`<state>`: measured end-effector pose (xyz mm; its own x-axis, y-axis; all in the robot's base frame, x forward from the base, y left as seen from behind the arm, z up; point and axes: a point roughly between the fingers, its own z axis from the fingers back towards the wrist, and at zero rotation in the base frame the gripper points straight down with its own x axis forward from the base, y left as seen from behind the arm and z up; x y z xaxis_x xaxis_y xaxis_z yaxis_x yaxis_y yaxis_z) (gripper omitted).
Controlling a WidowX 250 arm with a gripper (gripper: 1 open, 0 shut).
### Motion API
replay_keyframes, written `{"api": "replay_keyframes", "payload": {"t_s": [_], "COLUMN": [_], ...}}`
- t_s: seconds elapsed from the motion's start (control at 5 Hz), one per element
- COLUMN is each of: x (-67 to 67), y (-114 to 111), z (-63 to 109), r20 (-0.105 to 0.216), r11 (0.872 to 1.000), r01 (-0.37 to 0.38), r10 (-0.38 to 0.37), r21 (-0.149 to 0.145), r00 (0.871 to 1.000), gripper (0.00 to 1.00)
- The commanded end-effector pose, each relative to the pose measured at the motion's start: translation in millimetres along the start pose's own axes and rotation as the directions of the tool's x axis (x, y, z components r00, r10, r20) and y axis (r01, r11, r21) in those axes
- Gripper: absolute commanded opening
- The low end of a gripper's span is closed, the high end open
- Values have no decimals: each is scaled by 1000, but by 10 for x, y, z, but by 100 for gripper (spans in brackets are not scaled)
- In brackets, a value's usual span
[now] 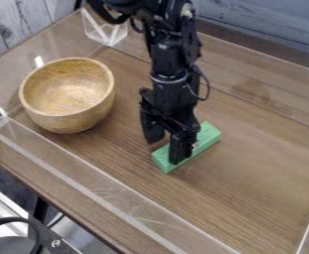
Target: Put the green block in the brown bowl
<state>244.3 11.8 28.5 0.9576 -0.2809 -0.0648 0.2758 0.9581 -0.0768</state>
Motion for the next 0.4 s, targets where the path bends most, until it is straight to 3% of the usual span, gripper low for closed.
{"api": "replay_keyframes", "payload": {"t_s": [0.0,0.2], "x": [65,80], "y": [38,45], "z": [40,18], "r20": [37,44], "r11": [1000,1000], "r01": [-3,-2], "r10": [3,2], "r21": [4,-1], "r00": [999,999], "gripper": [100,0]}}
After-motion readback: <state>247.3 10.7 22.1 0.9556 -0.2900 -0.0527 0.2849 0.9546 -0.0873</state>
